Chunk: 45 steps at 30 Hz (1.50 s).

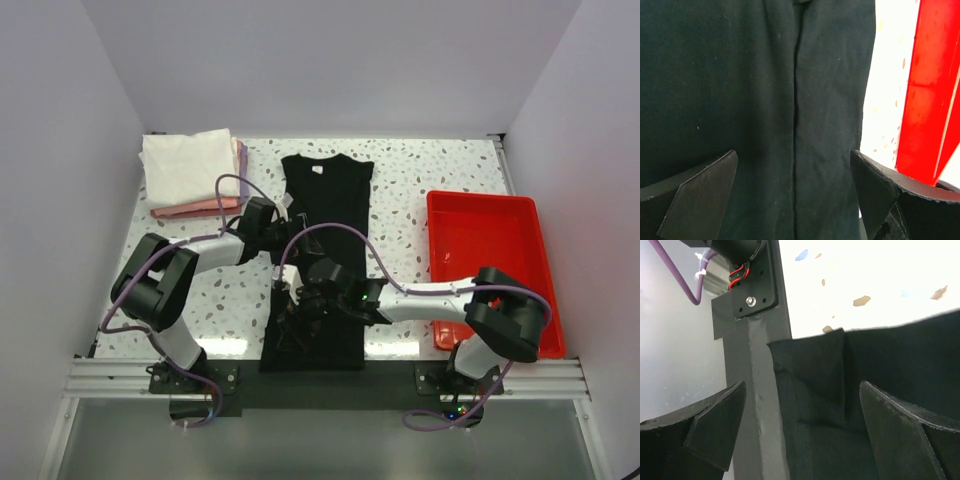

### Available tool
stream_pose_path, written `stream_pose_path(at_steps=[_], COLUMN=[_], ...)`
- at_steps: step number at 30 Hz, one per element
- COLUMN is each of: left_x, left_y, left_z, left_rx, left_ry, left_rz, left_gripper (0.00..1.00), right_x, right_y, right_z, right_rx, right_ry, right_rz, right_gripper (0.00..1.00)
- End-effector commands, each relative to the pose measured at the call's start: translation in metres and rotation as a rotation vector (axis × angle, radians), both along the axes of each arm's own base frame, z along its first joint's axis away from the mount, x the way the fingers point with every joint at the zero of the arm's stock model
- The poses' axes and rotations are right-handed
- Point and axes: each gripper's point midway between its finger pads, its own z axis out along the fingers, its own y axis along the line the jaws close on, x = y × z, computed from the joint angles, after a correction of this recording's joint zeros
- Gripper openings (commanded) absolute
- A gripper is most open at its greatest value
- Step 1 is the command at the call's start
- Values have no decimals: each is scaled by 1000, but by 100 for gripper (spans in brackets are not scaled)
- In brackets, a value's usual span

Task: Fold and stack the t-shirts
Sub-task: Fold the tshirt

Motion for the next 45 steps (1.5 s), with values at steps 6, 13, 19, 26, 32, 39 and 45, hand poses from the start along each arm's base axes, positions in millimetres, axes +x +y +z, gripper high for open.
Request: stream_pose_path(at_steps=[6, 13, 19, 26, 32, 39, 45], left_x=[-4, -11, -8, -2, -1, 2, 5], left_y=[1, 6, 8, 11, 13, 16, 17], left_z=[-15, -24, -27, -33, -41, -46, -45], left_rx=[11, 27, 43, 81, 107, 138, 153], left_ry=[-12, 2, 5, 5, 17, 21, 18], left_rz=[-42, -36, -25, -21, -23, -19, -23], left_gripper=[100, 100, 100, 100, 100, 100, 100], right_x=[14, 15, -12, -53, -73, -82, -82], right_y=[41, 48, 41, 25, 6, -18, -31], right_z=[-2, -26, -27, -28, -30, -34, -30], right_rx=[10, -33, -41, -32, -68, -139, -159], right_ry=[-99, -79, -30, 44, 20, 0, -17], right_rz=[13, 13, 77, 162, 199, 197, 174], right_gripper=[98, 98, 97, 97, 97, 97, 97])
